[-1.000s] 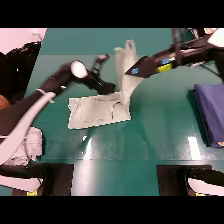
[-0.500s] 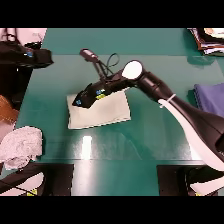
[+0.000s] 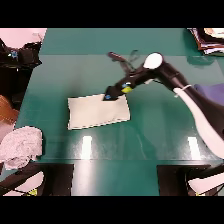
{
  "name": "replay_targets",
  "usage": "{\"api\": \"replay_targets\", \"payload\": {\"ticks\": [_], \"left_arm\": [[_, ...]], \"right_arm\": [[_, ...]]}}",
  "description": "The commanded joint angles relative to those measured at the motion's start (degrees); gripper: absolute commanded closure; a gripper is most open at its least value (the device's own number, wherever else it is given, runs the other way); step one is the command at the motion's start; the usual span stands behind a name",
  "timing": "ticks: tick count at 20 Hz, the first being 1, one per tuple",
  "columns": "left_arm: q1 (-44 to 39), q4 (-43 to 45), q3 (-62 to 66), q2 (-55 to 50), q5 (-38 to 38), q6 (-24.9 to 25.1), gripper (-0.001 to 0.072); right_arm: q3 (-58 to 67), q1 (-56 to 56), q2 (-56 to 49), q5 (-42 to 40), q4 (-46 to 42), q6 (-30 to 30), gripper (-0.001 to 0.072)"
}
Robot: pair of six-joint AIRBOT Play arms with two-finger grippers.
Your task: Fold the shirts.
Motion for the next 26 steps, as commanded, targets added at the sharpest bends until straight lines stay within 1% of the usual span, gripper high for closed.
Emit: {"api": "replay_targets", "payload": {"ticks": [1,2,4,6,7,12,16,17,18,20,21,24,26], "left_arm": [[0.00,-0.81,0.02,0.09,-0.83,-0.02,0.0680],[-0.04,-0.92,0.02,0.02,-0.83,0.02,0.0680],[-0.04,-2.23,-0.63,-0.02,-0.39,0.00,0.0681],[-0.04,-2.60,-2.27,-0.02,0.28,0.02,0.0680],[-0.04,-2.62,-3.08,-0.02,0.28,0.02,0.0680],[-0.04,-3.08,-4.00,-0.20,0.90,1.38,0.0681],[-0.04,-3.93,-4.00,-0.20,1.27,1.49,0.0680],[-0.04,-4.68,-4.00,-0.20,1.27,1.49,0.0680],[-0.04,-5.33,-4.00,-0.20,1.29,1.49,0.0681],[-0.04,-6.99,-4.00,-0.20,1.16,1.49,0.0681],[-0.52,-8.15,-4.00,-0.20,1.40,1.49,0.0681],[-5.14,-8.09,-4.00,-0.20,1.81,1.55,0.0681],[-9.38,-8.09,-4.00,-0.20,2.38,1.55,0.0681]], "right_arm": [[-12.44,-10.91,4.24,-3.26,-1.05,2.97,0.0164],[-15.02,-13.75,4.50,-4.48,-0.90,4.00,0.0163],[-18.64,-17.35,3.87,-5.99,-0.63,3.98,0.0159],[-19.69,-18.27,1.18,-5.42,-0.59,3.98,0.0112],[-19.67,-17.86,-0.44,-4.83,-0.17,3.98,0.0111],[-19.19,-11.45,-8.07,-5.20,10.84,2.84,0.0114],[-13.11,-5.75,-11.91,-5.75,11.30,2.80,0.0129],[-11.26,-4.79,-12.41,-6.40,11.19,2.82,0.0216],[-9.46,-4.11,-12.76,-7.45,11.10,2.80,0.0343],[-6.88,-3.65,-12.72,-9.99,10.67,1.90,0.0634],[-5.79,-3.78,-12.72,-10.80,10.29,1.79,0.0695],[-2.34,-6.40,-11.89,-9.99,7.85,2.12,0.0695],[-2.08,-11.04,-8.79,-9.90,7.63,2.08,0.0695]]}}
